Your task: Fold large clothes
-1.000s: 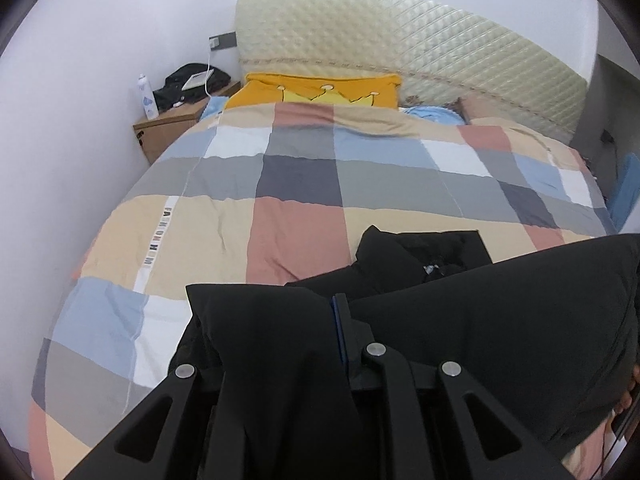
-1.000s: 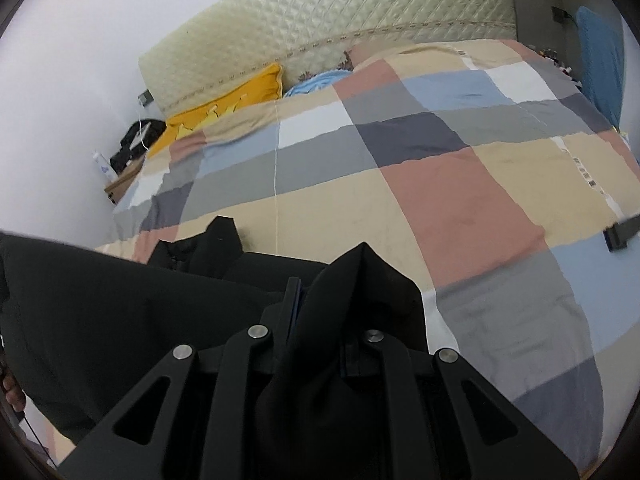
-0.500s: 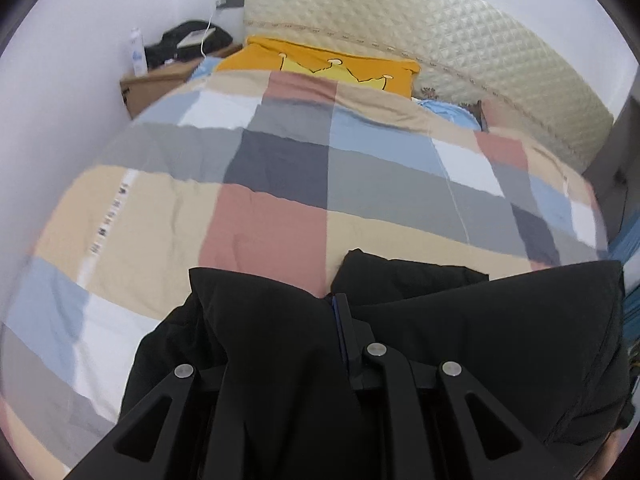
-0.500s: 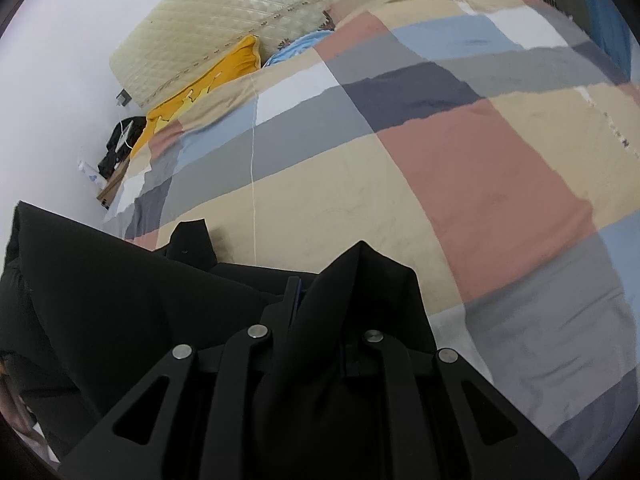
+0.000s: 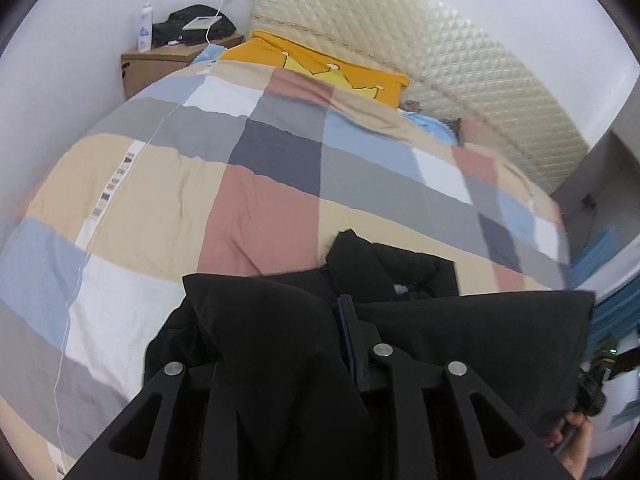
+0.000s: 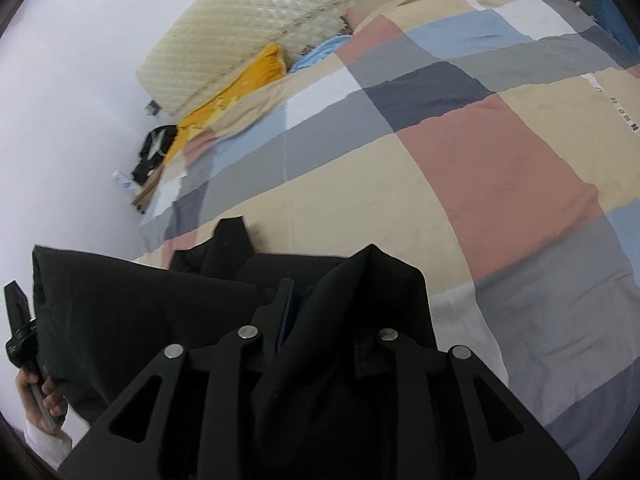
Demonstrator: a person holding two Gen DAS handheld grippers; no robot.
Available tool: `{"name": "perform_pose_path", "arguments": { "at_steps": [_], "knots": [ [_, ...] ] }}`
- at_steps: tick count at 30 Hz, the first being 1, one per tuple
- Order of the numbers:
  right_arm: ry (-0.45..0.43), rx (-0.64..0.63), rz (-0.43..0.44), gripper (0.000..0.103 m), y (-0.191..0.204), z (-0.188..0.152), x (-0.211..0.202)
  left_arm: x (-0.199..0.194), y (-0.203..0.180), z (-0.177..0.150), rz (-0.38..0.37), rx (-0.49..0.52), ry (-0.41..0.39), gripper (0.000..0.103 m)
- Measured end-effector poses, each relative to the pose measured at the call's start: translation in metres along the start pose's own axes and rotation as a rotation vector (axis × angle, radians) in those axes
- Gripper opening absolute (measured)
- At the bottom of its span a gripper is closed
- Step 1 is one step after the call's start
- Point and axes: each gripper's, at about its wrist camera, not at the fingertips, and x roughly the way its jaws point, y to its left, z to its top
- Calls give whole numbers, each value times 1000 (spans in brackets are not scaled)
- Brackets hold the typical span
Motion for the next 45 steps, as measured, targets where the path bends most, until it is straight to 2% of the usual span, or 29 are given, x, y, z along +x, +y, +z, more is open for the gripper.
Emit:
{"name": "perform_pose_path", "arguments": {
  "at_steps": [2,4,6,8,9,11,15,18,23,26,31,33,39,45],
  "knots": [
    [-2,-15,18,30,1,-4,-14,-15,11,-4,-81,-21,34,36],
    [-19,-8,27,36,1,-9,-29,-30,26,-10,-161,-65,79,63],
    [-53,0,54,54,3,-15,-48,-53,41,-17,-191,-96,60,66],
    [-84,-10,53,77,6,-18,-63,-76,52,-25,-179,-91,31,66],
    [-106,-23,26,80,9,-20,-70,-86,55,-30,-162,-77,16,66],
    [-161,-63,-34,80,12,-25,-87,-102,56,-40,-96,-39,-20,66],
    [-275,-71,-64,80,16,-39,-120,-122,37,-68,-14,67,-123,66],
    [-339,-131,-36,80,36,-54,-137,-118,7,-90,-4,133,-183,66],
    [-439,-227,13,80,74,-84,-154,-89,-54,-126,-7,256,-235,66],
    [-405,-286,18,81,89,-101,-140,-62,-85,-138,-3,331,-210,66],
    [-276,-317,15,81,94,-113,-96,-25,-115,-142,49,416,-195,66],
    [-238,-314,10,81,94,-113,-81,-16,-118,-141,64,411,-196,66],
    [-161,-280,-33,81,87,-100,-33,0,-111,-120,39,372,-180,66],
    [-164,-342,-80,81,99,-76,3,25,-122,-97,102,390,-180,66]
  ]
}}
